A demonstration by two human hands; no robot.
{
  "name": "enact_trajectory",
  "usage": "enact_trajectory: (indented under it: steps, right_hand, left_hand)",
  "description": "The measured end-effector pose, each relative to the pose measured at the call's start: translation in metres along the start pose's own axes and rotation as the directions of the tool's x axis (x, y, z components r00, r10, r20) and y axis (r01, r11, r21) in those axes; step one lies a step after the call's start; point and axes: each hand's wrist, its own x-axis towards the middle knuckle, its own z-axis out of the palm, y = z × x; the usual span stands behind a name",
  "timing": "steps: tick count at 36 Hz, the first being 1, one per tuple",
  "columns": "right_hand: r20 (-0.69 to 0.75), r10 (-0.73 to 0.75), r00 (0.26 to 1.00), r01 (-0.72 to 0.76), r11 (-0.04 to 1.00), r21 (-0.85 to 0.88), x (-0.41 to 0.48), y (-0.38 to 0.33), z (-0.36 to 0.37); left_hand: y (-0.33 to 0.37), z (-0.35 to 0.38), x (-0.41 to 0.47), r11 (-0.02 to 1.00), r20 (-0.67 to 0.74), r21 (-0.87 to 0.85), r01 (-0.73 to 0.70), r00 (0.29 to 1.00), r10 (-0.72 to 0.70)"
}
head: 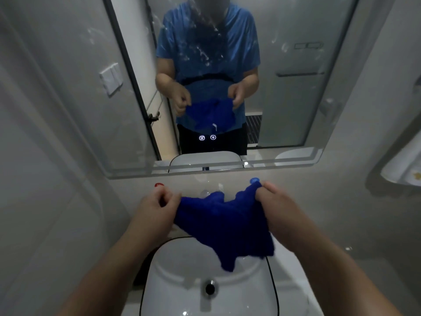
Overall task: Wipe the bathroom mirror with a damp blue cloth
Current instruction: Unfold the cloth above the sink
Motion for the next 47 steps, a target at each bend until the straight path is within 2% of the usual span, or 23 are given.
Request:
enact_trajectory:
  steps: [2, 4, 6, 8, 10, 12, 14, 18, 22, 23, 25, 26, 27, 28, 30, 31, 32, 35, 38, 40, 42, 45, 47]
  right_hand:
    - [0.056, -0.063, 0.996, 0.071, 0.985, -0.16, 0.001, -0.009, -0.003]
    - [0.13, -0.195, 0.972, 0.228, 0.918, -0.325, -0.001, -0.021, -0.002]
    - [0.247, -0.3, 0.921, 0.38, 0.829, -0.411, -0.005, -0.034, 0.002]
    - [0.361, -0.332, 0.871, 0.477, 0.749, -0.461, -0.009, -0.046, 0.007]
    - [0.444, -0.319, 0.837, 0.518, 0.723, -0.457, -0.013, -0.056, 0.011]
    - [0.488, -0.314, 0.814, 0.541, 0.715, -0.443, -0.014, -0.062, 0.014]
    - [0.503, -0.291, 0.814, 0.536, 0.71, -0.456, -0.012, -0.063, 0.013]
    - [0.417, -0.325, 0.849, 0.509, 0.717, -0.477, -0.004, -0.052, 0.004]
    - [0.301, -0.386, 0.872, 0.486, 0.749, -0.451, 0.007, -0.033, 0.005]
    - [0.237, -0.428, 0.872, 0.487, 0.719, -0.495, 0.009, -0.026, 0.007]
    - [0.048, -0.508, 0.86, 0.421, 0.655, -0.627, 0.009, -0.015, 0.012]
    - [-0.048, -0.506, 0.861, 0.371, 0.69, -0.622, 0.006, -0.012, 0.015]
    - [-0.106, -0.457, 0.883, 0.33, 0.766, -0.551, 0.004, -0.009, 0.016]
    - [-0.101, -0.389, 0.916, 0.309, 0.842, -0.442, 0.002, -0.006, 0.018]
    - [0.085, -0.209, 0.974, 0.222, 0.957, -0.187, -0.006, 0.001, 0.025]
    - [0.184, -0.133, 0.974, 0.144, 0.988, -0.048, -0.012, 0.002, 0.031]
    - [0.243, -0.077, 0.967, 0.067, 0.997, 0.049, -0.016, 0.003, 0.036]
    - [0.253, 0.06, 0.965, -0.119, 0.968, 0.223, -0.02, 0.013, 0.045]
    - [0.296, 0.179, 0.938, -0.257, 0.934, 0.25, -0.02, 0.025, 0.049]
    - [0.333, 0.179, 0.926, -0.261, 0.94, 0.221, -0.022, 0.03, 0.054]
    - [0.326, 0.144, 0.934, -0.238, 0.933, 0.269, -0.024, 0.036, 0.056]
    - [0.273, -0.03, 0.961, -0.025, 0.98, 0.197, -0.032, 0.04, 0.052]
    - [0.273, -0.126, 0.954, 0.085, 0.984, 0.156, -0.032, 0.036, 0.047]
  left_hand:
    - [-0.003, -0.004, 0.006, 0.969, 0.109, 0.246, -0.01, 0.994, -0.018]
    - [-0.006, 0.0, 0.006, 0.895, 0.262, 0.446, -0.012, 0.958, -0.117]
    - [-0.007, 0.008, 0.002, 0.878, 0.379, 0.469, -0.098, 0.92, -0.1]
    - [-0.006, 0.018, -0.002, 0.932, 0.408, 0.269, -0.243, 0.905, 0.118]
    - [0.002, 0.026, -0.006, 0.938, 0.431, -0.047, -0.343, 0.84, 0.329]
    - [0.009, 0.033, -0.007, 0.917, 0.433, -0.239, -0.321, 0.81, 0.396]
    - [0.018, 0.035, -0.011, 0.907, 0.384, -0.294, -0.303, 0.831, 0.402]
    - [0.025, 0.03, -0.013, 0.909, 0.315, -0.027, -0.416, 0.859, 0.403]
    - [0.034, 0.031, -0.013, 0.957, 0.377, -0.124, -0.264, 0.879, 0.291]
    - [0.037, 0.033, -0.012, 0.963, 0.36, -0.134, -0.234, 0.894, 0.267]
    - [0.041, 0.036, -0.008, 0.97, 0.298, -0.042, -0.238, 0.924, 0.24]
    - [0.041, 0.038, -0.004, 0.971, 0.28, 0.025, -0.24, 0.934, 0.223]
    - [0.043, 0.039, -0.002, 0.97, 0.272, 0.074, -0.229, 0.941, 0.202]
    - [0.045, 0.039, 0.0, 0.97, 0.271, 0.106, -0.221, 0.944, 0.185]
    - [0.05, 0.039, 0.001, 0.97, 0.273, 0.127, -0.208, 0.947, 0.168]
    - [0.052, 0.039, 0.001, 0.971, 0.263, 0.125, -0.203, 0.951, 0.164]
    - [0.054, 0.039, 0.0, 0.974, 0.25, 0.115, -0.197, 0.954, 0.164]
    - [0.056, 0.042, -0.004, 0.972, 0.232, 0.104, -0.21, 0.956, 0.182]
    - [0.055, 0.045, -0.009, 0.984, 0.098, -0.039, -0.173, 0.98, 0.176]
    - [0.056, 0.045, -0.01, 0.986, 0.066, -0.108, -0.129, 0.988, 0.137]
    - [0.059, 0.045, -0.011, 0.986, 0.07, -0.156, -0.057, 0.995, 0.069]
    - [0.065, 0.043, -0.012, 0.937, -0.028, -0.343, 0.063, 0.997, -0.077]
    - [0.069, 0.038, -0.011, 0.904, -0.082, -0.424, 0.052, 0.992, -0.096]
